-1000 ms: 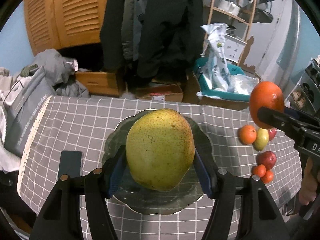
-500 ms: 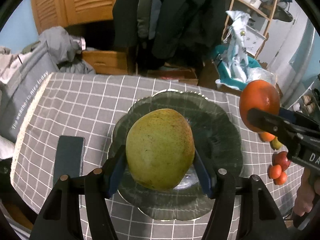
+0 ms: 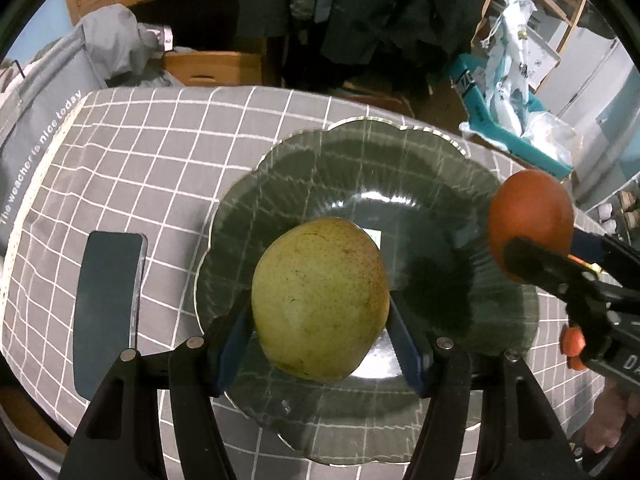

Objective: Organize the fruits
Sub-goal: 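Lower the mango into the bowl and open left gripper while right releases the orange there, then withdraw both tools from the bowl back toward the fruit pile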

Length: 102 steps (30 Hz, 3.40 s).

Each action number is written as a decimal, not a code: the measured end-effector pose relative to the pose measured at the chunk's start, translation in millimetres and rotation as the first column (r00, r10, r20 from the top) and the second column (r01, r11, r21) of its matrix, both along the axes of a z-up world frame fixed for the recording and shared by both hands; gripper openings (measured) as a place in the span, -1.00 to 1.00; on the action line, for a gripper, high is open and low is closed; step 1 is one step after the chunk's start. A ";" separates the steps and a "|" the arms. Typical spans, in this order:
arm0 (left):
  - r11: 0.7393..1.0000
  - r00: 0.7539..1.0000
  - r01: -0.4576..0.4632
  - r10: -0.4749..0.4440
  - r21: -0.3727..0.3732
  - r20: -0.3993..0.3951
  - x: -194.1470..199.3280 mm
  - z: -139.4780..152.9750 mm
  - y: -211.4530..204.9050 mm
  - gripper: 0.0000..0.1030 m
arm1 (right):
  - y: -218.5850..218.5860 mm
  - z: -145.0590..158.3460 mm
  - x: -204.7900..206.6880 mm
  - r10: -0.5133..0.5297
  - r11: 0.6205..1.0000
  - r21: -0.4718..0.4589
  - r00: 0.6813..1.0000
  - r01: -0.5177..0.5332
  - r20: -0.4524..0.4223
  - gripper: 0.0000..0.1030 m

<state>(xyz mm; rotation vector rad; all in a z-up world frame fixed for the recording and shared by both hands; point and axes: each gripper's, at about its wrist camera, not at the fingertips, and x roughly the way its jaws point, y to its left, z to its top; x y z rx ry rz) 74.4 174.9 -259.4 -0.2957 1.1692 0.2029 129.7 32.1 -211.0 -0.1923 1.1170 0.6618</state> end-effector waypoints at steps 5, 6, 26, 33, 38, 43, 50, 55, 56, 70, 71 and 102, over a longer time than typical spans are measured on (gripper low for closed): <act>1.000 0.999 -0.001 0.001 -0.013 -0.033 2.3 -12.7 1.8 0.29 | 0.2 -5.5 1.8 -0.004 1.000 -0.004 1.000 0.004 -0.014 0.27; 1.000 0.999 0.001 -0.001 -0.020 -0.038 2.7 -14.7 1.7 0.29 | 0.2 -5.8 1.6 -0.003 1.000 -0.004 1.000 0.003 -0.014 0.27; 1.000 1.000 0.006 -0.006 -0.002 -0.008 4.9 5.1 3.4 0.55 | 1.9 -11.8 6.3 -0.021 1.000 0.001 0.999 0.021 -0.044 0.27; 1.000 1.000 -0.026 0.026 0.012 0.010 -11.2 26.9 15.1 0.55 | 16.5 -22.6 -1.0 0.025 0.999 -0.035 0.998 -0.027 -0.058 0.27; 0.997 0.998 -0.068 0.067 0.044 0.021 -22.3 32.4 26.1 0.55 | 26.3 -33.3 -8.2 0.051 0.996 -0.063 0.996 -0.055 -0.071 0.27; 0.994 0.995 -0.098 0.098 0.040 0.009 -27.3 27.6 32.3 0.55 | 33.3 -43.5 -12.7 0.069 0.992 -0.096 0.994 -0.077 -0.087 0.27; 0.993 0.994 -0.110 0.110 0.037 -0.002 -30.4 25.8 33.6 0.55 | 38.9 -54.6 -16.7 0.087 0.988 -0.118 0.989 -0.101 -0.124 0.31; 0.994 0.994 -0.108 0.108 0.031 0.003 -29.3 28.7 33.2 0.55 | 41.4 -59.6 -21.5 0.109 0.982 -0.145 0.988 -0.124 -0.108 0.32; 0.994 0.994 -0.107 0.107 0.031 0.005 -28.7 29.8 32.7 0.55 | 41.8 -59.4 -21.8 0.111 0.981 -0.146 0.988 -0.126 -0.105 0.33; 0.995 0.993 -0.104 0.104 0.004 0.049 -28.4 49.5 26.4 0.55 | 13.7 1.7 -13.8 0.040 0.999 -0.016 0.999 -0.040 -0.010 0.46; 0.995 0.994 -0.100 0.100 0.003 0.054 -28.3 51.8 24.4 0.55 | 10.3 5.0 -13.3 0.033 0.999 -0.016 0.999 -0.033 0.000 0.46; 0.992 0.944 0.111 -0.121 0.053 0.307 -23.0 162.3 -91.8 0.81 | -180.4 152.2 -58.7 -0.247 0.969 0.085 0.915 0.232 0.319 0.47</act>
